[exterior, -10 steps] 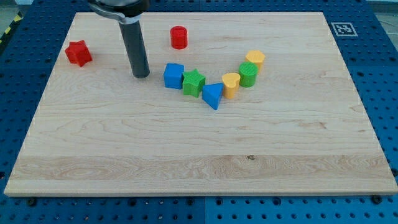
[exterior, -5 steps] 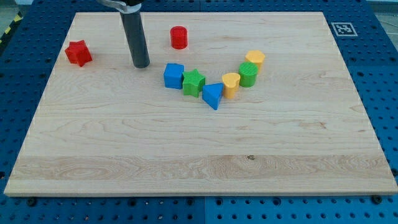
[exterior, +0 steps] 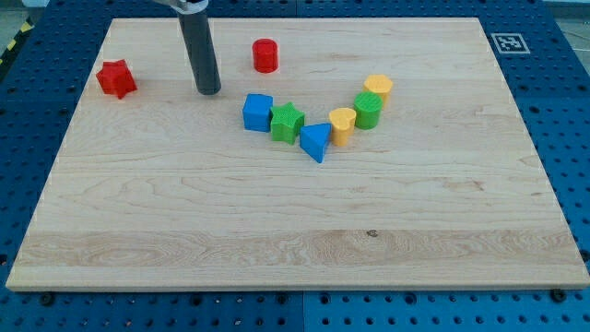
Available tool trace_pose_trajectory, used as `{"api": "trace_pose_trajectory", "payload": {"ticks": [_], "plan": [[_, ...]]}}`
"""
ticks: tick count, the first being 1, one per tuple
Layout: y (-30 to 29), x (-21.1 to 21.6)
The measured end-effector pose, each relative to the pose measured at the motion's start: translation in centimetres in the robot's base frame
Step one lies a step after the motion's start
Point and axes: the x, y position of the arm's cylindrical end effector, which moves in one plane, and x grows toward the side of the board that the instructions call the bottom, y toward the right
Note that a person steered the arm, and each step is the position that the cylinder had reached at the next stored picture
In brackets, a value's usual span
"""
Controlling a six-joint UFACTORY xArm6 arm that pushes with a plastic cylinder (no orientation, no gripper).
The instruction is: Move your arm to the left of the red circle
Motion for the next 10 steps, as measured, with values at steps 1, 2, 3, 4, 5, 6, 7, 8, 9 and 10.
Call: {"api": "trace_pose_trajectory", "payload": {"ticks": [1,2,3,4,5,6,7,8,9,10], "plan": [[0.0,-0.4],[0.0,-1.2],[0.0,-3.0],[0.0,-4.3],[0.0,-4.5],[-0.1,-4.5],[-0.5,-4.5],[-0.6,-4.5],[-0.6,-4.5],[-0.6,-4.9]]}}
